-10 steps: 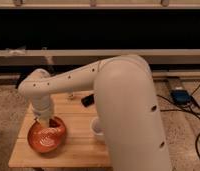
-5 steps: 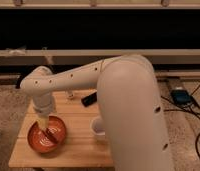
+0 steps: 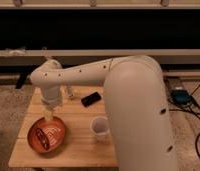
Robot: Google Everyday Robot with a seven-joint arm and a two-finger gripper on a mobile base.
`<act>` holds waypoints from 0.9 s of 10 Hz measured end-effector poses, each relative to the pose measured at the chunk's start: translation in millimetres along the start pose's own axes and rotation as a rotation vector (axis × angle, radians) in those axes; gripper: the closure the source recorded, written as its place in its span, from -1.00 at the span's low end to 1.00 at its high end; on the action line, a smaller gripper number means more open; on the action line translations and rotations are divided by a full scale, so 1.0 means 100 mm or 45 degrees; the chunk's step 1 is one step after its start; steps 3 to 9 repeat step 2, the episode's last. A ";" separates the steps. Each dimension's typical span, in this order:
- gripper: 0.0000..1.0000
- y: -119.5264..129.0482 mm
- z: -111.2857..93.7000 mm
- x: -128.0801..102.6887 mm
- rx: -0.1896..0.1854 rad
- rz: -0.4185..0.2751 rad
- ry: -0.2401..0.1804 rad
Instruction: Place the pepper in the ceramic bowl
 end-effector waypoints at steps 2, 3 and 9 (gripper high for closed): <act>-0.33 0.01 0.00 -0.01 -0.001 -0.003 -0.001; -0.33 0.01 0.00 -0.01 -0.001 -0.003 -0.001; -0.33 0.01 0.00 -0.01 -0.001 -0.003 -0.001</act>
